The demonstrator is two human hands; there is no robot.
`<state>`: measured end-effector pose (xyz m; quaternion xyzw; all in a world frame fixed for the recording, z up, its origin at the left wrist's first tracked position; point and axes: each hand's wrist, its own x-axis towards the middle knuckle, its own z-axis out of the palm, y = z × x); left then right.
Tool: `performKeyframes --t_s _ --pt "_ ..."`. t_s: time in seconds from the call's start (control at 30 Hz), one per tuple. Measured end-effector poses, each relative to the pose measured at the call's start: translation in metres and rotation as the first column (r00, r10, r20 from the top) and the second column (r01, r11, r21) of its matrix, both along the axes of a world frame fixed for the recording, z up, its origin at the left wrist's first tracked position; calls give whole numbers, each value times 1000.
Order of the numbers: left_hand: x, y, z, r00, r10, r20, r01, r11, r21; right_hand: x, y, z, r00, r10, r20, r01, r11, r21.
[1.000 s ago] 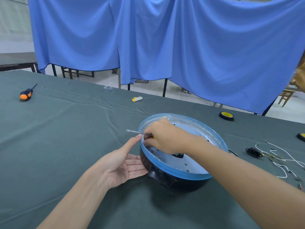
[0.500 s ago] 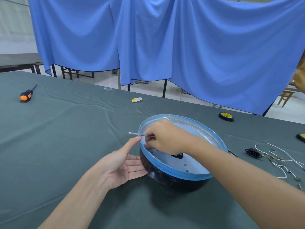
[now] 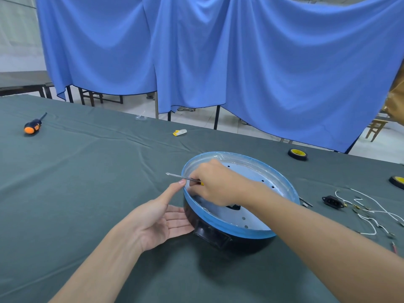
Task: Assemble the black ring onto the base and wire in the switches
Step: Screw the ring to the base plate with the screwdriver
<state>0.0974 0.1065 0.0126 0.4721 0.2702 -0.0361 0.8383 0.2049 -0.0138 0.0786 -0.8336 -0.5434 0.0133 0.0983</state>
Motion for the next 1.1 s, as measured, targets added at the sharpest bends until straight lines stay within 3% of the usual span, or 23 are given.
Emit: performKeyframes --t_s 0.1,0.3,0.47,0.73,0.8,0.87,0.97,1.03,1.1 --pt "-1 0 -1 1000 3 -1 -3 1000 6 -1 -1 0 1000 -8 -9 9 1000 17" --pt "0 1 -1 1000 -4 10 4 1000 1 7 -26 29 975 -183 -125 180 983 -38" --pt "2 3 -3 1000 -26 1 26 1000 11 10 -52 59 991 -131 -5 127 966 -226" --pt "-1 14 -3 979 -202 -33 204 978 44 6 -66 69 996 -90 -19 83 966 -243" --pt "-1 15 -4 974 -224 -26 225 973 41 6 -69 71 995 -75 -71 66 990 -125" --pt "-1 14 -4 972 -232 -25 233 972 39 7 -68 71 984 -54 -170 80 985 151" --pt "0 14 -4 973 -230 -30 231 972 42 6 -60 65 943 2 -333 184 831 525" --pt "0 13 -4 974 -226 -32 227 973 46 4 -54 60 941 15 -338 212 752 625" --pt "0 13 -5 975 -219 -29 220 974 48 2 -48 55 959 11 -282 182 739 648"
